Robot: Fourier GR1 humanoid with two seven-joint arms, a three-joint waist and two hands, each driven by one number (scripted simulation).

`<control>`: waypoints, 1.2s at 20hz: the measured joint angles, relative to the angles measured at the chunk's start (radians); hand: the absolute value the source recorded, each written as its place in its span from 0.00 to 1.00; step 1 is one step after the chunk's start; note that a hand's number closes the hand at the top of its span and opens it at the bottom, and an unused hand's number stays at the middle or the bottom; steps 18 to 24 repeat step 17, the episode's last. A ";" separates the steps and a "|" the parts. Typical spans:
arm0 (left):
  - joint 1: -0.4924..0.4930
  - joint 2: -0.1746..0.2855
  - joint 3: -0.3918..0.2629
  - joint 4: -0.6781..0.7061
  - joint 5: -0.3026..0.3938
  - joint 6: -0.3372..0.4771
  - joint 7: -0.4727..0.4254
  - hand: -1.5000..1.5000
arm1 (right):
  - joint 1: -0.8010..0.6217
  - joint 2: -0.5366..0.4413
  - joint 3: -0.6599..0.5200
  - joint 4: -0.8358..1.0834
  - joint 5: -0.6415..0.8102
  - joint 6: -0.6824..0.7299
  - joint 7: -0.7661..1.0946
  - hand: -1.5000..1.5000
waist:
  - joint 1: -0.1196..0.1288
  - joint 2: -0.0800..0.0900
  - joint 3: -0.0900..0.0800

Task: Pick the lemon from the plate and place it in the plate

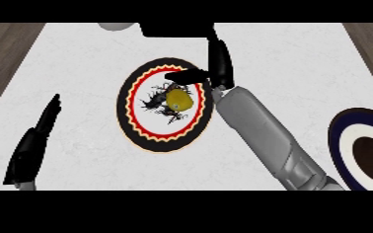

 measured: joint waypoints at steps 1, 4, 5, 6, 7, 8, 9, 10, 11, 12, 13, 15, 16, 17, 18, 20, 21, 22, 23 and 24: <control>0.003 0.006 0.006 -0.002 0.004 -0.005 -0.001 0.50 | 0.019 -0.019 -0.034 -0.007 -0.025 0.024 -0.042 0.00 | -0.001 0.000 0.000; 0.022 0.001 0.009 -0.010 -0.002 0.001 -0.012 0.50 | 0.091 -0.070 -0.110 -0.049 -0.085 0.099 -0.154 0.00 | -0.007 -0.001 0.000; 0.022 -0.001 0.009 -0.015 -0.003 0.003 -0.004 0.50 | 0.117 -0.094 -0.131 -0.063 -0.102 0.134 -0.186 0.00 | -0.009 -0.002 0.000; 0.017 -0.006 0.010 0.003 -0.005 0.006 -0.016 0.50 | 0.145 -0.113 -0.147 -0.074 -0.115 0.167 -0.222 0.00 | -0.011 -0.002 0.000; 0.013 -0.003 0.012 0.005 -0.004 0.003 -0.015 0.50 | 0.161 -0.136 -0.168 -0.081 -0.130 0.204 -0.251 0.00 | -0.012 -0.002 0.000; 0.010 -0.004 0.012 0.001 -0.005 0.002 -0.009 0.50 | 0.167 -0.149 -0.192 -0.061 -0.139 0.233 -0.293 0.00 | -0.010 -0.002 0.000; 0.009 -0.003 0.015 0.000 -0.005 -0.001 -0.006 0.50 | 0.186 -0.167 -0.204 -0.073 -0.142 0.260 -0.309 0.00 | -0.011 -0.002 0.000; 0.006 0.001 0.018 -0.001 -0.002 -0.008 -0.004 0.50 | 0.210 -0.182 -0.215 -0.071 -0.145 0.289 -0.341 0.00 | -0.011 -0.003 0.000; 0.010 0.004 0.019 -0.022 0.003 -0.018 0.012 0.50 | 0.223 -0.194 -0.224 -0.060 -0.143 0.312 -0.372 0.00 | -0.010 -0.003 0.000; 0.017 0.005 0.020 -0.043 0.005 -0.022 0.025 0.50 | 0.225 -0.209 -0.242 -0.043 -0.145 0.339 -0.394 0.00 | -0.009 -0.003 0.000; 0.014 0.002 0.019 -0.041 -0.001 -0.020 0.027 0.50 | 0.227 -0.225 -0.257 -0.026 -0.146 0.366 -0.411 0.00 | -0.008 -0.002 0.000; 0.005 -0.004 0.019 -0.031 -0.007 -0.016 0.021 0.50 | 0.230 -0.262 -0.293 0.004 -0.155 0.426 -0.440 0.00 | -0.008 -0.002 0.000; 0.006 -0.001 0.026 -0.028 -0.005 -0.020 0.013 0.50 | 0.218 -0.270 -0.310 0.032 -0.153 0.447 -0.452 0.00 | -0.007 -0.002 0.000; 0.010 -0.013 0.019 -0.032 -0.014 -0.012 0.019 0.50 | 0.228 -0.277 -0.319 0.034 -0.151 0.465 -0.463 0.00 | -0.008 -0.003 -0.001; 0.010 -0.013 0.019 -0.032 -0.014 -0.012 0.019 0.50 | 0.228 -0.277 -0.319 0.034 -0.151 0.465 -0.463 0.00 | -0.008 -0.003 -0.001; 0.010 -0.013 0.019 -0.032 -0.014 -0.012 0.019 0.50 | 0.228 -0.277 -0.319 0.034 -0.151 0.465 -0.463 0.00 | -0.008 -0.003 -0.001; 0.010 -0.013 0.019 -0.032 -0.014 -0.012 0.019 0.50 | 0.228 -0.277 -0.319 0.034 -0.151 0.465 -0.463 0.00 | -0.008 -0.003 -0.001; 0.010 -0.013 0.019 -0.032 -0.014 -0.012 0.019 0.50 | 0.228 -0.277 -0.319 0.034 -0.151 0.465 -0.463 0.00 | -0.008 -0.003 -0.001; 0.010 -0.013 0.019 -0.032 -0.014 -0.012 0.019 0.50 | 0.228 -0.277 -0.319 0.034 -0.151 0.465 -0.463 0.00 | -0.008 -0.003 -0.001; 0.010 -0.013 0.019 -0.032 -0.014 -0.012 0.019 0.50 | 0.228 -0.277 -0.319 0.034 -0.151 0.465 -0.463 0.00 | -0.008 -0.003 -0.001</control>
